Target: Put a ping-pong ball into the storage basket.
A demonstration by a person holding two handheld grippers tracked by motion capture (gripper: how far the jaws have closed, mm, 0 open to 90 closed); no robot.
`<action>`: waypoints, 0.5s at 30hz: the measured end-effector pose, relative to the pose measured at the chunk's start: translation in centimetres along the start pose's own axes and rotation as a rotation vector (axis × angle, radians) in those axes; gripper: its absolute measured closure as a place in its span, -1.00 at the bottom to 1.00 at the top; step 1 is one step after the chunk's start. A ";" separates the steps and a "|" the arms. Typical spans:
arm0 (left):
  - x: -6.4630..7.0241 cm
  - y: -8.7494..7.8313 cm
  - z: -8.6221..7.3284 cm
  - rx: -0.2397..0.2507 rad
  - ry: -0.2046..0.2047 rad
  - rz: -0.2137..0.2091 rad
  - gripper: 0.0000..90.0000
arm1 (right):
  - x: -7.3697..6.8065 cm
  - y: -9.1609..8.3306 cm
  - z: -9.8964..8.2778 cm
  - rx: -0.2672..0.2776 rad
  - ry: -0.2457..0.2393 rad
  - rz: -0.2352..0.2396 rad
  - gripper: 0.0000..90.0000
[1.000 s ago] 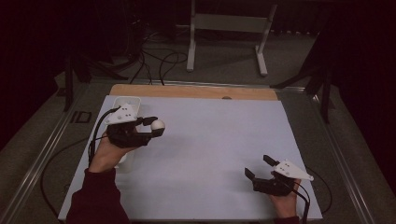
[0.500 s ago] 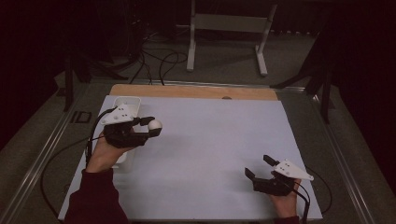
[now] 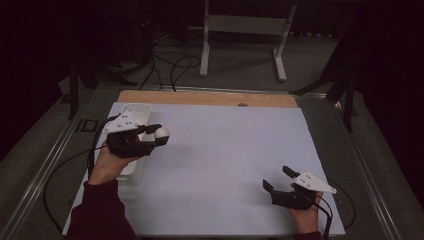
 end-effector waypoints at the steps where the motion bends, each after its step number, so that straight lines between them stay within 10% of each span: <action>1: 0.0 0.0 0.0 0.000 0.000 0.001 0.15 | 0.0 0.0 0.0 0.001 0.002 0.000 -0.80; 15: -0.7 -0.7 -0.6 0.008 -0.012 0.007 0.15 | 0.0 0.0 0.0 0.003 0.002 0.000 -0.80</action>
Point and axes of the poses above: each handheld gripper's, and its own axes: y roughly forward along the jaws, z roughly out of its top, x roughly to its right, the point moved 6 cm from there along y, roughly forward along the jaws, and after that the axes turned 9 degrees about y, right-handed, at the moved point
